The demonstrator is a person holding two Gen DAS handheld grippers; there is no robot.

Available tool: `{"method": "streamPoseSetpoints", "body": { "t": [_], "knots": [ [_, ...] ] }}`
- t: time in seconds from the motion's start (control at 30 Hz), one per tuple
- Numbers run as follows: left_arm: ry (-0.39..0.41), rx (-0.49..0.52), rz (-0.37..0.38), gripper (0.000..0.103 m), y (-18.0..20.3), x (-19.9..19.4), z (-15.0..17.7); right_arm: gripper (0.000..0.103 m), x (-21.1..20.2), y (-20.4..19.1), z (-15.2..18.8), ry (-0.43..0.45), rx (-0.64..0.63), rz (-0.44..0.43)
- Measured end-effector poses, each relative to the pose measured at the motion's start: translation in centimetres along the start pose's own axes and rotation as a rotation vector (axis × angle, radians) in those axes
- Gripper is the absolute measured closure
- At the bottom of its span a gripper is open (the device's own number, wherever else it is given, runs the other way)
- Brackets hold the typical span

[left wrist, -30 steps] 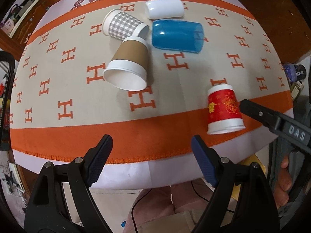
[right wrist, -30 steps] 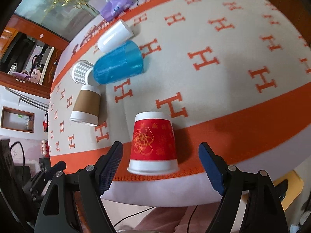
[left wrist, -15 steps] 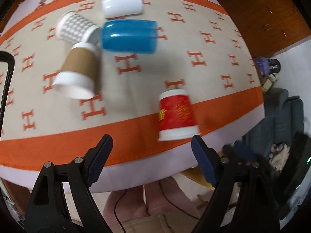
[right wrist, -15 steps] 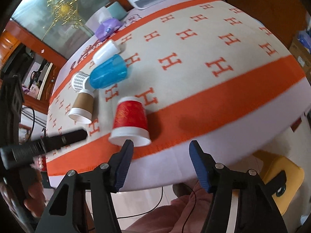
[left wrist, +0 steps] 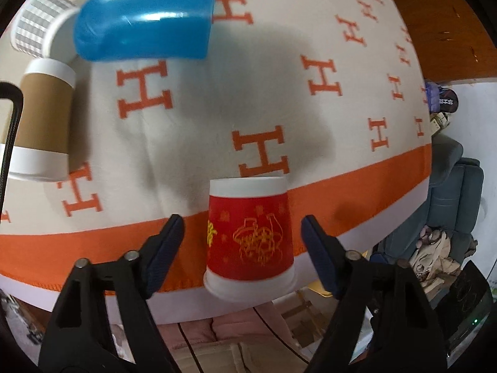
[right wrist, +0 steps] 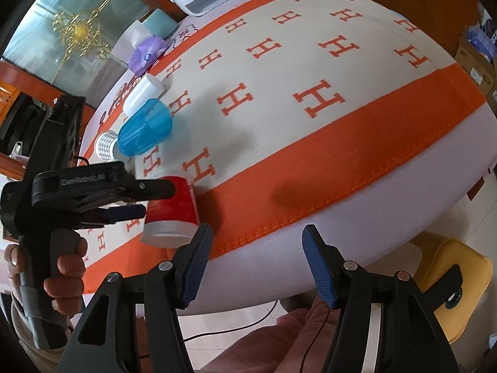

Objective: Flip cup upside down
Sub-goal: 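Grasp the red cup with the left tool while the right tool releases it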

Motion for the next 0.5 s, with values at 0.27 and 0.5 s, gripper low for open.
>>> {"method": "streamPoseSetpoints", "body": {
  "t": [0.27, 0.5],
  "knots": [
    [-0.051, -0.008, -0.04, 0.043, 0.0, 2.3, -0.5, 0.042, 1.7, 1.5, -0.9, -0.032, 0.024, -0.009],
    [-0.048, -0.02, -0.05, 0.047, -0.2, 2.4, -0.7, 0.042, 2.3, 1.6, -1.8, -0.04, 0.01, -0.012]
  ]
}}
Point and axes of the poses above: each gripper's, at about its wrist camera, not at the fingertips, and x roughly the way its jaws point, y to its right, z to its underside, the point moved 7 cm from there along x, roughly the way its jaws point, and after that the axes turned 2 degrees about -z, right-handed, at the moved point
